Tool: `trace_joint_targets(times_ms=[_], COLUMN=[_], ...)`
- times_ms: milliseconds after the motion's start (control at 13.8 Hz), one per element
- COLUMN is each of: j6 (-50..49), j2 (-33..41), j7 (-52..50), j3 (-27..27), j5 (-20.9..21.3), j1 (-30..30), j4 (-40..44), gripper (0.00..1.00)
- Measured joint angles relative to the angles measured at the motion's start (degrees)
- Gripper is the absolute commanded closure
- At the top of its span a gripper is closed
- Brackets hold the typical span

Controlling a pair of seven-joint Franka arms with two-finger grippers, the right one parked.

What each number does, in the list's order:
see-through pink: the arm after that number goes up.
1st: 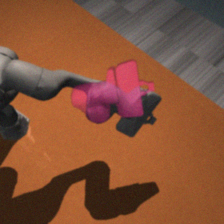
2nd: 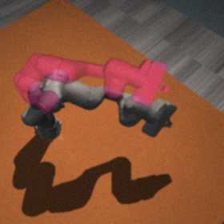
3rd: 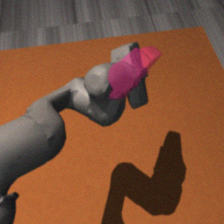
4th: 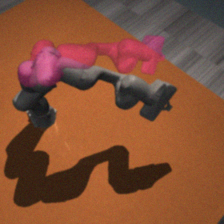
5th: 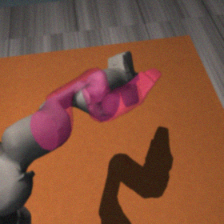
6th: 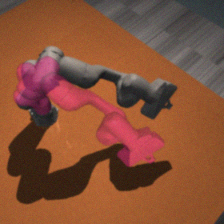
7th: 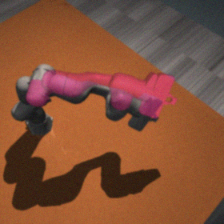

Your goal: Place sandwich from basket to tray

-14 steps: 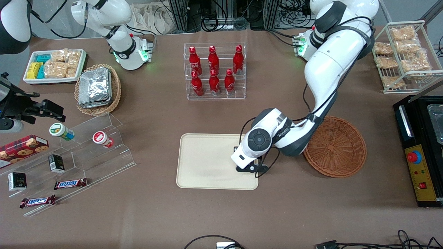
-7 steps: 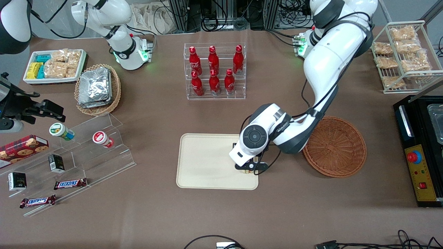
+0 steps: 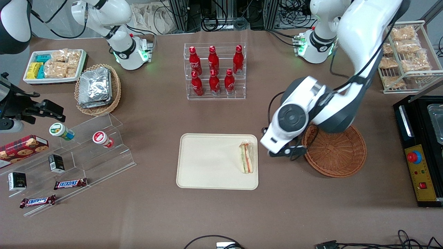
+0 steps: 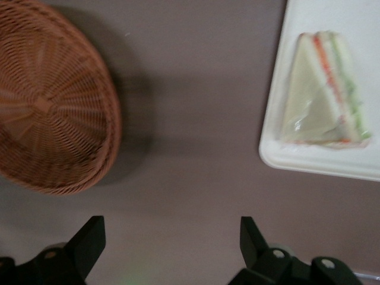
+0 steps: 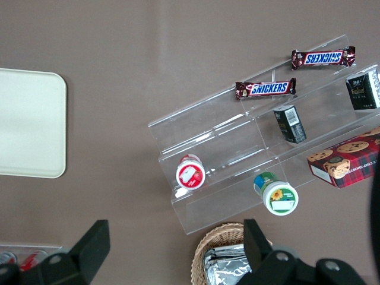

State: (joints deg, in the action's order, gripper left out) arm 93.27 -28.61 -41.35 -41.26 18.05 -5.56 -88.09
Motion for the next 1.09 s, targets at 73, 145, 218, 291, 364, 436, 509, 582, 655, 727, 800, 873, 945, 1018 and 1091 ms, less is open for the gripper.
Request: trace_joint_targets(times_ms=[73, 145, 218, 291, 364, 436, 509, 582, 655, 727, 800, 873, 945, 1018, 1091], j6=[0.0, 0.0, 0.0, 0.0, 0.0, 0.0, 0.0, -0.4, -1.2, -1.6, -2.1, -2.6, -2.9, -3.1, -3.3], j2=[4.0, 7.5, 10.4, 12.6, 13.9, 14.7, 15.0, 15.2, 15.4, 15.9, 16.6, 17.5, 18.4, 19.1, 19.5], j7=[0.6, 0.8, 1.0, 1.0, 1.2, 1.7, 2.6, 3.4, 4.0, 5.2, 7.2, 9.7, 11.7, 13.1, 14.1], j3=[-2.1, -3.8, -4.8, -5.1, -5.1, -5.1, -5.1, -5.1, -5.1, -5.1, -5.2, -5.1, -5.1, -5.1, -5.1], j5=[-0.4, -0.6, -0.8, -1.0, -1.0, -1.0, -1.0, -1.0, -1.0, -1.0, -1.2, -2.2, -3.5, -4.8, -5.7], j1=[-3.7, -6.8, -9.0, -10.6, -12.0, -13.6, -15.1, -16.3, -17.2, -18.1, -19.4, -21.0, -22.6, -24.2, -25.5], j4=[-4.1, -7.3, -9.3, -10.2, -10.2, -10.0, -9.6, -9.1, -8.7, -8.5, -8.5, -8.5, -8.5, -8.5, -8.5], gripper=[0.0, 0.0, 0.0, 0.0, 0.0, 0.0, 0.0, 0.0, 0.0, 0.0, 0.0, 0.0, 0.0, 0.0, 0.01])
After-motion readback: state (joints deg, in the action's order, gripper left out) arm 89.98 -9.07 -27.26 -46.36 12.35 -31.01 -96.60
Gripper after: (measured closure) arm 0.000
